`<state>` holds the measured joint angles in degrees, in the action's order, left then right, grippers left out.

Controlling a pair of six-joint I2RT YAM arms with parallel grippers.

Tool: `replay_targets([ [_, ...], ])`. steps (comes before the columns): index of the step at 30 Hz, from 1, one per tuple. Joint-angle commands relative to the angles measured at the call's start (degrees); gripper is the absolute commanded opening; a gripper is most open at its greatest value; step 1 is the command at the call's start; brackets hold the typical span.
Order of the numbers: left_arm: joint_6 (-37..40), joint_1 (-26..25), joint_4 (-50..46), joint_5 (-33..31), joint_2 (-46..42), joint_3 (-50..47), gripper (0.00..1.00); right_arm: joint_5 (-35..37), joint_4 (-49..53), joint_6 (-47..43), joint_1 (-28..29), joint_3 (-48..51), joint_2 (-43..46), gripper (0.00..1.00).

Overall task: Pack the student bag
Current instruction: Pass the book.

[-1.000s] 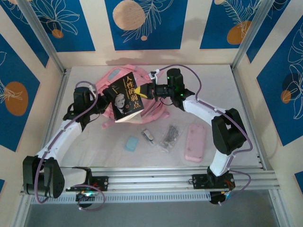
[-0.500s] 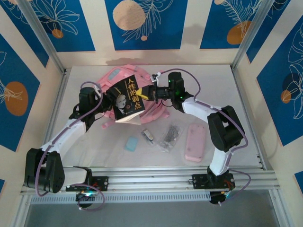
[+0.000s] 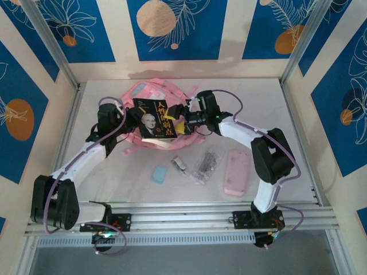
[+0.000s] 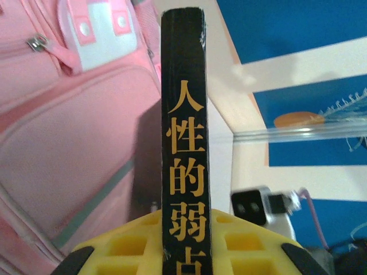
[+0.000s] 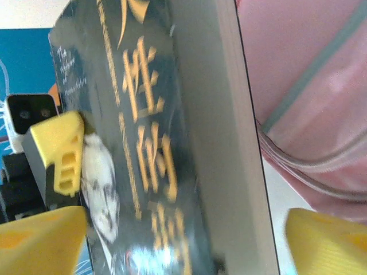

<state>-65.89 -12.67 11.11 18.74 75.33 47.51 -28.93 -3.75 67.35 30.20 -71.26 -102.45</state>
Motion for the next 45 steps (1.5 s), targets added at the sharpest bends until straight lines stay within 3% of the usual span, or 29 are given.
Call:
replay_targets([
  [1,0.3,-0.3,3.8,-7.6,1.5,3.8,0.00,8.2,8.6,1.9,1.4,2.1,6.7,0.94],
  [7,0.4,-1.1,8.8,-11.1,7.1,7.5,0.00,16.5,-0.1,15.1,7.6,8.1,11.3,0.96],
  [12,-0.9,-2.9,12.8,-15.9,8.6,8.0,0.00,20.0,-12.9,27.0,12.6,10.0,9.0,0.99],
  [16,-1.5,-4.0,14.8,-17.3,8.5,7.9,0.00,19.8,-22.1,30.2,14.6,9.3,5.4,1.00],
  [23,-6.5,-4.6,19.0,-16.0,6.9,3.9,0.00,31.2,-35.3,36.5,16.5,14.8,2.4,0.98],
  [26,-7.7,-5.2,19.3,-16.4,5.6,2.3,0.00,32.9,-38.5,37.7,16.6,14.8,0.8,0.95],
  [30,-8.7,-5.5,18.7,-17.3,4.1,0.9,0.00,35.1,-41.4,36.7,16.5,14.7,-0.3,0.77],
  [33,-10.0,-5.5,18.6,-16.5,3.8,0.2,0.00,36.2,-41.6,35.5,15.9,14.6,-0.4,0.48],
  [35,-10.7,-5.8,18.9,-15.8,3.6,-0.6,0.00,36.5,-41.5,35.1,15.2,14.7,-0.3,0.22],
  [38,-9.8,-5.8,17.0,-15.4,2.9,-1.3,0.00,35.6,-41.5,33.0,14.0,14.9,0.3,0.05],
  [40,-8.0,-5.8,15.5,-14.3,2.5,-1.2,0.15,34.9,-39.8,30.4,12.9,15.1,1.3,0.00],
  [42,-3.7,-5.8,10.1,-10.8,2.6,1.0,0.50,33.3,-35.2,25.9,10.9,15.2,3.1,0.00],
  [45,6.0,-5.9,-2.0,-5.4,3.4,6.4,0.71,29.3,-28.9,18.8,6.5,15.4,5.8,0.00],
])
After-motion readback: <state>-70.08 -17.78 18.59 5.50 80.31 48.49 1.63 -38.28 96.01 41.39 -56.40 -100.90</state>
